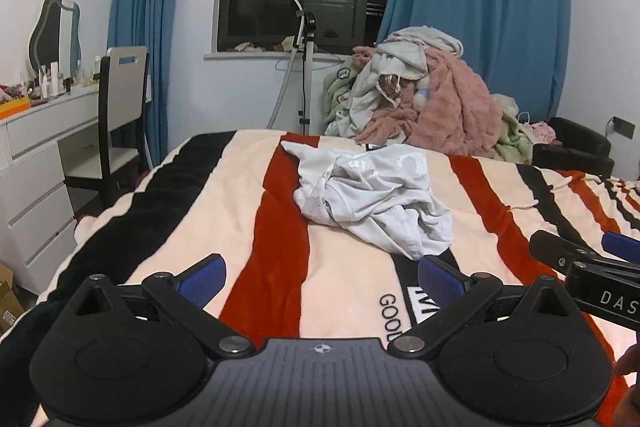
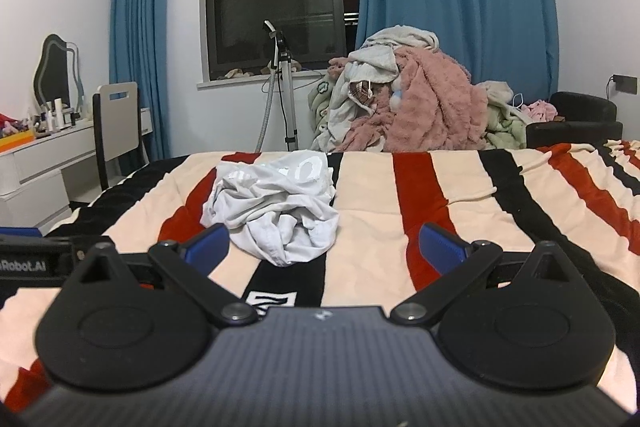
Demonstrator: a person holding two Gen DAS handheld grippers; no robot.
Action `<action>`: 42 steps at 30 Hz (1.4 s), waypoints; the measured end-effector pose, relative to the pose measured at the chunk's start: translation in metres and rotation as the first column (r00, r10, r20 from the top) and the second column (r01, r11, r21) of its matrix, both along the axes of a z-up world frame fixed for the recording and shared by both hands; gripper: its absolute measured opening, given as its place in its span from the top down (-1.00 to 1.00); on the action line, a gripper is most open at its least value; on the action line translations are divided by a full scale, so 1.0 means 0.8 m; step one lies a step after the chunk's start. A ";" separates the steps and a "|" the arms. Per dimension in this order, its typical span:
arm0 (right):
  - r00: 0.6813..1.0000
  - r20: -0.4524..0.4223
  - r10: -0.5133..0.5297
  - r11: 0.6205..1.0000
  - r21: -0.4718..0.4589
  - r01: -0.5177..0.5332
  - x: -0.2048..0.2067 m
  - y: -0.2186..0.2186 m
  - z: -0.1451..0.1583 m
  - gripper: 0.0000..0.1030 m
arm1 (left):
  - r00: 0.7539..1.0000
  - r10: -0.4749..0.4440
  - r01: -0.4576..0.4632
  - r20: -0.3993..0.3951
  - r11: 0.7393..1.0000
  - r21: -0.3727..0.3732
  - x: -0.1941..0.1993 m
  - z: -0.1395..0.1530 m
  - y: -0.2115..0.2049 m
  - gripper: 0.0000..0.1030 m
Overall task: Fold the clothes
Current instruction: 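Move both grippers toward the crumpled white T-shirt on the bed, then grasp the T-shirt fabric with the left gripper while the right gripper grasps another edge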
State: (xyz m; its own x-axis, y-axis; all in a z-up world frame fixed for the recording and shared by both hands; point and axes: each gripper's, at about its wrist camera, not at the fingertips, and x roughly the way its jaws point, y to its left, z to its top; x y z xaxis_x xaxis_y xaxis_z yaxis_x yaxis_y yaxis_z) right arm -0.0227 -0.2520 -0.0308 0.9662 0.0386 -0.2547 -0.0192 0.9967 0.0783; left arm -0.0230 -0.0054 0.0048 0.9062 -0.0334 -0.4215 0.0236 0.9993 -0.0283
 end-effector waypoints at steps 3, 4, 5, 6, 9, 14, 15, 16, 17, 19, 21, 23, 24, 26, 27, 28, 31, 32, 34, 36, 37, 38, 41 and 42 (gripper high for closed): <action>1.000 0.007 -0.003 1.000 -0.002 0.003 -0.001 -0.001 0.002 -1.00 | 1.000 0.002 -0.002 0.011 1.000 0.002 0.000 0.002 -0.001 -0.99; 1.000 0.008 -0.004 1.000 -0.001 0.004 -0.002 -0.001 0.003 -1.00 | 1.000 0.003 -0.003 0.014 1.000 0.003 0.000 0.002 -0.002 -0.99; 1.000 0.007 -0.005 1.000 0.001 0.005 -0.002 -0.002 0.002 -1.00 | 1.000 0.005 -0.005 0.013 1.000 0.005 0.000 0.002 -0.002 -0.99; 1.000 0.004 -0.007 1.000 0.002 0.007 -0.001 -0.002 0.002 -1.00 | 1.000 0.007 -0.007 0.013 1.000 0.006 0.001 0.001 -0.003 -0.99; 1.000 -0.005 -0.013 1.000 0.009 0.013 0.000 -0.005 0.002 -1.00 | 1.000 0.006 -0.006 0.007 1.000 0.011 0.002 -0.001 -0.004 -0.99; 1.000 -0.012 -0.021 1.000 0.021 0.022 0.000 -0.009 0.002 -1.00 | 1.000 -0.013 0.013 -0.006 1.000 0.011 0.002 -0.004 -0.006 -0.99; 1.000 -0.013 -0.021 0.999 0.024 0.022 0.000 -0.009 0.002 -1.00 | 1.000 -0.014 0.014 -0.008 1.000 0.011 0.002 -0.005 -0.007 -0.99; 1.000 -0.013 -0.020 0.999 0.025 0.021 0.000 -0.009 0.002 -1.00 | 1.000 -0.015 0.015 -0.008 1.000 0.012 0.003 -0.005 -0.007 -0.99; 1.000 -0.012 -0.020 0.999 0.027 0.020 0.000 -0.009 0.002 -1.00 | 1.000 -0.016 0.016 -0.009 1.000 0.012 0.003 -0.006 -0.007 -0.99; 1.000 -0.010 -0.019 1.000 0.025 0.019 0.001 -0.009 0.002 -1.00 | 1.000 -0.016 0.016 -0.013 1.000 0.011 0.003 -0.006 -0.007 -0.99; 1.000 -0.001 -0.022 1.000 0.019 0.022 0.001 -0.009 0.003 -1.00 | 1.000 -0.017 0.018 -0.016 1.000 0.008 0.004 -0.007 -0.007 -0.99; 0.999 0.021 -0.032 0.999 0.005 0.032 0.000 -0.010 0.004 -1.00 | 1.000 -0.019 0.019 -0.018 1.000 0.004 0.004 -0.009 -0.005 -0.99; 0.999 0.037 -0.039 0.999 -0.004 0.039 0.000 -0.010 0.005 -1.00 | 1.000 -0.020 0.020 -0.020 1.000 0.002 0.004 -0.010 -0.004 -0.99; 0.997 0.057 -0.052 0.998 -0.019 0.053 0.001 -0.012 0.007 -1.00 | 0.999 -0.023 0.023 -0.028 1.000 -0.004 0.005 -0.013 -0.003 -0.99; 0.996 0.068 -0.058 0.998 -0.015 0.060 0.000 -0.014 0.009 -1.00 | 0.999 -0.023 0.023 -0.036 1.000 -0.006 0.007 -0.016 -0.003 -0.99; 0.995 0.079 -0.065 0.998 -0.012 0.066 0.000 -0.017 0.010 -1.00 | 0.999 -0.024 0.023 -0.045 1.000 -0.009 0.009 -0.018 -0.003 -0.99; 0.991 0.108 -0.082 0.997 0.019 0.081 -0.004 -0.028 0.018 -1.00 | 0.997 -0.018 0.018 -0.072 1.000 0.000 0.015 -0.028 -0.005 -0.99; 0.989 0.117 -0.088 0.996 0.030 0.085 -0.005 -0.031 0.020 -1.00 | 0.997 -0.015 0.016 -0.080 1.000 0.005 0.018 -0.032 -0.006 -0.99; 0.985 0.139 -0.098 0.995 0.045 0.093 -0.007 -0.040 0.025 -1.00 | 0.996 -0.010 0.012 -0.090 1.000 0.018 0.025 -0.037 -0.008 -0.99; 0.985 0.131 -0.114 0.993 0.041 0.109 -0.006 -0.045 0.028 -1.00 | 0.995 0.001 0.002 -0.098 1.000 0.028 0.034 -0.040 -0.011 -0.99; 0.985 0.123 -0.118 0.993 0.041 0.114 -0.005 -0.048 0.028 -1.00 | 0.995 0.002 0.002 -0.104 1.000 0.030 0.042 -0.041 -0.012 -0.99; 0.986 0.118 -0.116 0.993 0.051 0.111 -0.004 -0.051 0.028 -1.00 | 0.994 0.002 0.002 -0.110 0.999 0.033 0.050 -0.042 -0.014 -0.99; 0.988 0.107 -0.109 0.990 0.096 0.099 -0.001 -0.060 0.024 -1.00 | 0.990 -0.004 0.011 -0.139 0.999 0.051 0.083 -0.047 -0.021 -0.99; 0.989 0.095 -0.111 0.990 0.098 0.101 0.002 -0.062 0.022 -1.00 | 0.987 -0.014 0.021 -0.158 0.999 0.044 0.098 -0.051 -0.022 -0.99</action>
State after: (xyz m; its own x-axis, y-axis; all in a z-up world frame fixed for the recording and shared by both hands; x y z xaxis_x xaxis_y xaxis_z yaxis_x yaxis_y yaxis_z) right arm -0.0212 -0.3014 -0.0134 0.9865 -0.0463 -0.1569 0.0737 0.9820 0.1736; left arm 0.0555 -0.0232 -0.0358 0.8277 -0.0260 -0.5605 0.0400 0.9991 0.0128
